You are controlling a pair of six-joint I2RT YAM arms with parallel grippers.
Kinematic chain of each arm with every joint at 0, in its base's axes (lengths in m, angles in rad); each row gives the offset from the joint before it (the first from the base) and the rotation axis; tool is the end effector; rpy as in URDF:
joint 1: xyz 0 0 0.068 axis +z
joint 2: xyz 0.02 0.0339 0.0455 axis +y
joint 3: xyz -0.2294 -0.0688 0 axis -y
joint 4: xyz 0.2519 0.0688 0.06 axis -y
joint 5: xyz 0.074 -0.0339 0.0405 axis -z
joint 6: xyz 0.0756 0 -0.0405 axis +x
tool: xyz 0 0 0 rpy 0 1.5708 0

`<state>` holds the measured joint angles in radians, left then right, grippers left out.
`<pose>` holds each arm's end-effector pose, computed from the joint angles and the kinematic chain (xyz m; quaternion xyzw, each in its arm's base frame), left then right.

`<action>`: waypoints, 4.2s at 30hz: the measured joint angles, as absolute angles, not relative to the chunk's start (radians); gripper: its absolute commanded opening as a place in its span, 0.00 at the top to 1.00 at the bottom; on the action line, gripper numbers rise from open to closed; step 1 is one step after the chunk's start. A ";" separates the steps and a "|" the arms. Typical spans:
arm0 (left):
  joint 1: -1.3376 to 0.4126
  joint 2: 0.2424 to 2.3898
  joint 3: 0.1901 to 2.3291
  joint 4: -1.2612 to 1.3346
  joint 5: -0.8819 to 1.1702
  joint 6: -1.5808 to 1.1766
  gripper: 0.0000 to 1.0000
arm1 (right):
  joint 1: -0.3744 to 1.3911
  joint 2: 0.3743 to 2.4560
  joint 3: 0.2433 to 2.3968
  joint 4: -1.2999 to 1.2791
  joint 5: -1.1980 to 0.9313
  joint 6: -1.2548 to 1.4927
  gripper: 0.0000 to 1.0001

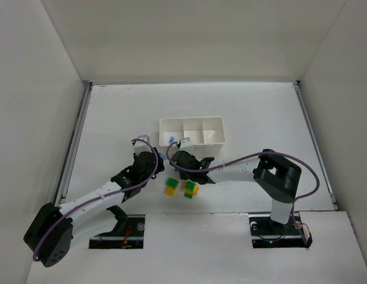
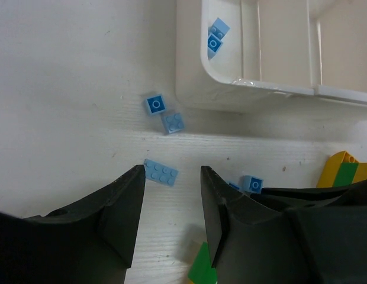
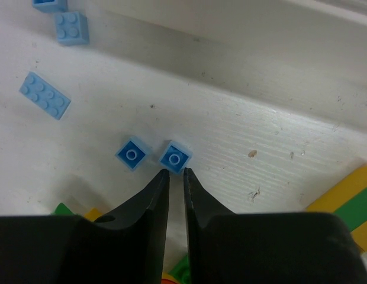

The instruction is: Sort the legos into containers by color

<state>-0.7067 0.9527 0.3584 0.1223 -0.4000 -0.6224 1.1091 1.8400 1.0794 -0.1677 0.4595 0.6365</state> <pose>0.2148 -0.1447 0.1438 -0.0684 0.8395 -0.1822 0.5073 0.2037 0.3340 0.0910 -0.1464 0.9151 0.0967 0.3631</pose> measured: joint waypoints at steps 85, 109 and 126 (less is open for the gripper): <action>-0.615 1.276 0.432 0.310 -0.400 -0.606 0.62 | 1.098 1.861 1.066 -0.081 0.507 0.599 0.80; -0.633 1.233 0.401 0.310 -0.442 -0.619 0.64 | 0.958 1.788 1.290 -0.003 0.410 0.450 0.68; -0.675 1.348 0.429 0.321 -0.449 -0.633 0.65 | 0.931 1.699 1.191 0.089 0.350 0.441 0.45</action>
<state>-0.6754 1.3476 0.4290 0.3206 -0.4492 -0.6331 0.9306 1.6993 1.1908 0.0895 0.3504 0.4412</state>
